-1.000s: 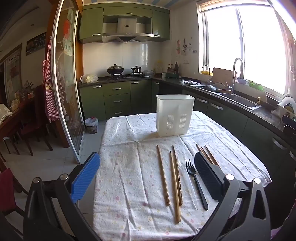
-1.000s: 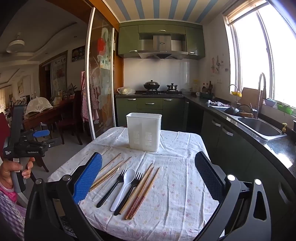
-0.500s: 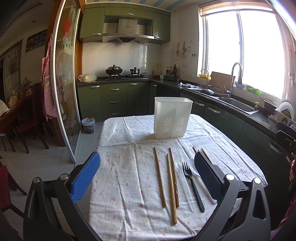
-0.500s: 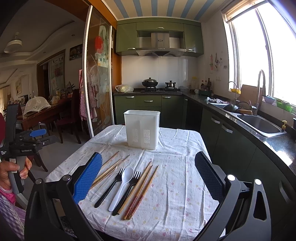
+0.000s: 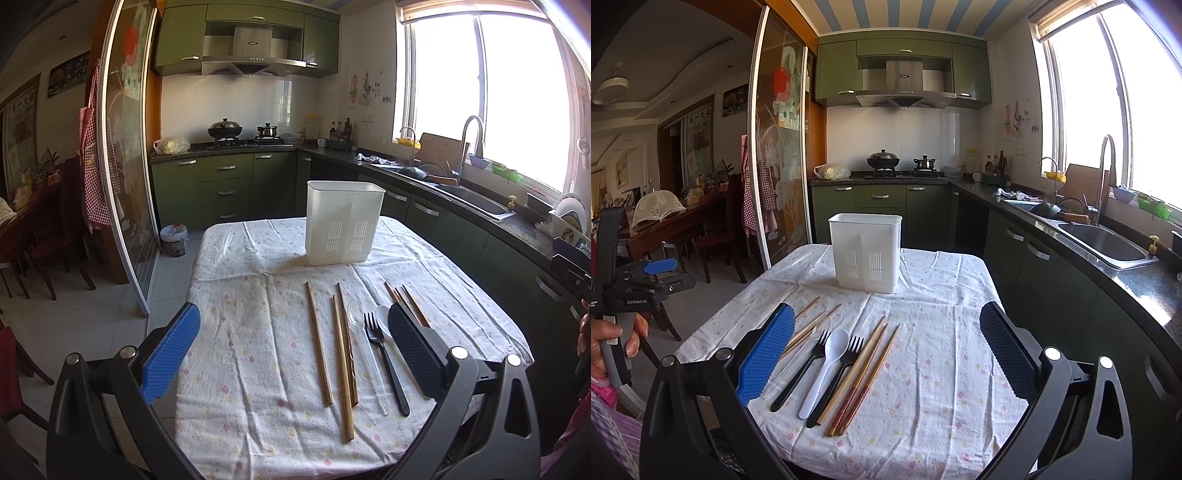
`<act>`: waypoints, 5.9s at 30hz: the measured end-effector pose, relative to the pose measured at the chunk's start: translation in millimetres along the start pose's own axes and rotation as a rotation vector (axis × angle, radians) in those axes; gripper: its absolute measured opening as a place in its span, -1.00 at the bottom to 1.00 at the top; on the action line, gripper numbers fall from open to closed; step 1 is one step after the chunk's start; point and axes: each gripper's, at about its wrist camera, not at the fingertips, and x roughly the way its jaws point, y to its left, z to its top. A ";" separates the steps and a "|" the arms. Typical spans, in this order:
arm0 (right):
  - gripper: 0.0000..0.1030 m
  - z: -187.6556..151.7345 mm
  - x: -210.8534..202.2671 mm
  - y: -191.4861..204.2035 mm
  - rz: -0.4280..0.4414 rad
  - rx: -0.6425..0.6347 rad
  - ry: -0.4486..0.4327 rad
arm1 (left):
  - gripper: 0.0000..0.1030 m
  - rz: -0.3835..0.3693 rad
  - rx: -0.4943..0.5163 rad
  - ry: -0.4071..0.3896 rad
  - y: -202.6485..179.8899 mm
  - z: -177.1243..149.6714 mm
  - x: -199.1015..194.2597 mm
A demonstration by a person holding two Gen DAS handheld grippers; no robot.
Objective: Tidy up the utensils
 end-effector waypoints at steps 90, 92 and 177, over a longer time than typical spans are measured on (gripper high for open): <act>0.92 -20.7 83.6 -65.5 0.282 0.472 0.428 | -0.63 -0.176 -0.049 0.946 -107.8 -21.9 209.8; 0.92 -20.9 84.9 -65.3 0.283 0.470 0.434 | -0.66 -0.143 -0.041 0.949 -108.5 -23.7 215.7; -0.81 -5.5 226.7 -29.6 0.321 0.547 0.635 | -0.82 -0.141 -0.027 -0.143 -69.5 241.2 211.9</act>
